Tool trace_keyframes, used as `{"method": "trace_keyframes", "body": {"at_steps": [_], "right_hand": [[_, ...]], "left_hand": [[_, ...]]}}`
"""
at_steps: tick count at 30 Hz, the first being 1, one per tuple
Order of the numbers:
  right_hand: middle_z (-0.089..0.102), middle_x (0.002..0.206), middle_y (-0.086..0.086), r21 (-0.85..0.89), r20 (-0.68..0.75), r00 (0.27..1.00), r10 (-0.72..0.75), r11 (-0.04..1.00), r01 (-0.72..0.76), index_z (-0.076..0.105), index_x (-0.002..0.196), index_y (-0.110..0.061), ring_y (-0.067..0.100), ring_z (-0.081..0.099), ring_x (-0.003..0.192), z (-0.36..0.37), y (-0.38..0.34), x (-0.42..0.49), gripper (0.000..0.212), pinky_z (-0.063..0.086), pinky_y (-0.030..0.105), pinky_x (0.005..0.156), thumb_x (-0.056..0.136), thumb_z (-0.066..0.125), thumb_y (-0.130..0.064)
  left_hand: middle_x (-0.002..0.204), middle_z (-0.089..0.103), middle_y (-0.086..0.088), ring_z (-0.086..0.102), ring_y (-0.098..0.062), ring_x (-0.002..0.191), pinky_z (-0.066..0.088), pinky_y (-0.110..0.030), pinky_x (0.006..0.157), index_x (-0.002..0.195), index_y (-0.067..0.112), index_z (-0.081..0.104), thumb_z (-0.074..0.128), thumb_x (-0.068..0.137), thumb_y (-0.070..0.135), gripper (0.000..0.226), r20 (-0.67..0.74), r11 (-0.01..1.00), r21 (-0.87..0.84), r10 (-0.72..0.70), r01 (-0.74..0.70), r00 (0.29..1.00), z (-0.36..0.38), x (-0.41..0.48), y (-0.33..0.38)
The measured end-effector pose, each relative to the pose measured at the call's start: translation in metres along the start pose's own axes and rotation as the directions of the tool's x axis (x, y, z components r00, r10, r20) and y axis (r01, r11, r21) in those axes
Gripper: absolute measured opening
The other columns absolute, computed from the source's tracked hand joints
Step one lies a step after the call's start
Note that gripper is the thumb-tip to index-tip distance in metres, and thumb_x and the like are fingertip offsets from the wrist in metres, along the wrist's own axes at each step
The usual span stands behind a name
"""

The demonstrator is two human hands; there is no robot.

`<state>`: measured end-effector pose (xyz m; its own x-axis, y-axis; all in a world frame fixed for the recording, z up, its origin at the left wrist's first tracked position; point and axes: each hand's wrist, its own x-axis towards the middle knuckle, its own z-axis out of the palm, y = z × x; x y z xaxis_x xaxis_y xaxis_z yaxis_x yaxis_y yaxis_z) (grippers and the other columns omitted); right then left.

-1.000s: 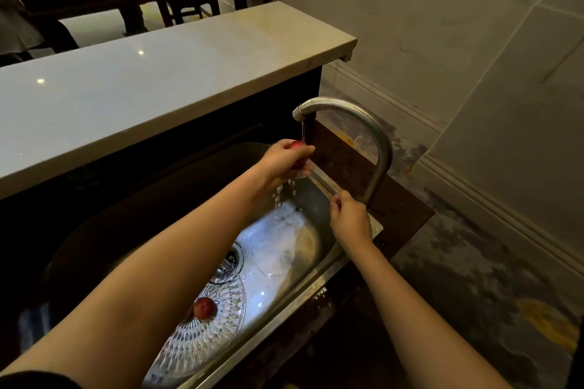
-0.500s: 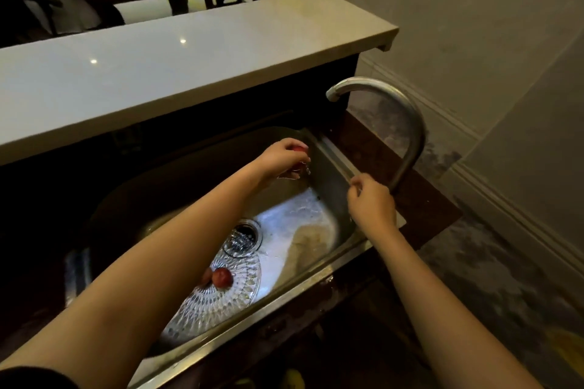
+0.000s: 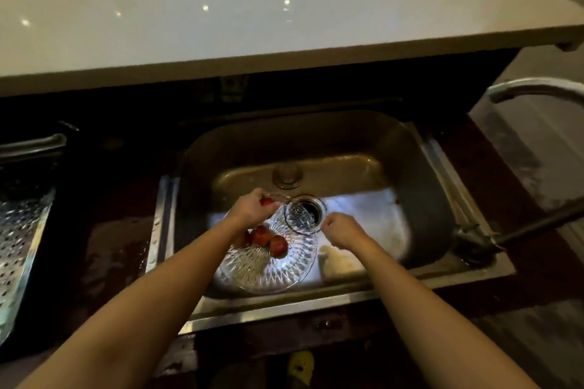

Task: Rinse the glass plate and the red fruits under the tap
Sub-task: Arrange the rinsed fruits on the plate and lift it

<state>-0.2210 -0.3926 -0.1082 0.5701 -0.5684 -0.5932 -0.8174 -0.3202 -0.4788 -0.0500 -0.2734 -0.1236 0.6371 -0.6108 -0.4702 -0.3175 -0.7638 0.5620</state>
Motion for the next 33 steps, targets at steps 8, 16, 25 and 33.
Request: {"method": "trace_keyframes", "body": {"at_steps": [8,16,25,33], "right_hand": [[0.059,0.121,0.021,-0.054,0.148,0.972,0.181,0.983,-0.175,0.055,0.115,-0.003,0.036,0.058,0.111,0.058,0.014,0.054,0.029,0.043,0.032,0.078,0.091,0.049,-0.018],[0.062,0.116,0.021,0.139,0.153,0.953,0.262,0.949,-0.283,0.047,0.118,-0.001,0.037,0.065,0.098,0.076,0.016,0.092,0.039,0.055,0.048,0.086,0.096,0.044,-0.033],[0.058,0.072,0.001,0.407,0.037,0.995,0.097,0.908,-0.104,0.062,0.094,-0.009,0.019,0.055,0.065,0.078,0.019,0.098,0.043,0.044,0.03,0.06,0.099,0.033,-0.04],[0.042,0.05,0.002,0.544,-0.03,0.997,0.072,0.838,-0.044,0.057,0.065,-0.013,0.016,0.036,0.043,0.035,-0.001,0.083,0.045,0.029,0.024,0.045,0.099,0.037,-0.032]], "left_hand": [[0.137,0.048,-0.005,0.044,-0.03,0.12,0.039,-0.041,0.095,0.134,0.024,0.044,0.052,0.091,0.039,0.046,-0.146,0.96,0.281,0.058,-0.015,0.988,0.034,0.036,-0.056],[0.145,0.035,-0.001,0.033,-0.027,0.129,0.033,-0.049,0.102,0.135,0.029,0.039,0.039,0.095,0.042,0.042,-0.059,0.978,0.206,-0.017,0.028,0.998,0.062,0.048,-0.081],[0.156,0.0,0.012,0.016,-0.029,0.139,0.027,-0.062,0.103,0.137,0.047,0.022,0.02,0.059,0.092,0.09,-0.056,0.956,0.278,-0.077,0.09,0.995,0.083,0.029,-0.076],[0.153,0.018,0.012,0.027,-0.028,0.134,0.026,-0.057,0.102,0.12,0.04,0.048,0.02,0.07,0.081,0.071,-0.138,0.99,0.12,-0.055,0.072,0.989,0.074,0.024,-0.044]]}}
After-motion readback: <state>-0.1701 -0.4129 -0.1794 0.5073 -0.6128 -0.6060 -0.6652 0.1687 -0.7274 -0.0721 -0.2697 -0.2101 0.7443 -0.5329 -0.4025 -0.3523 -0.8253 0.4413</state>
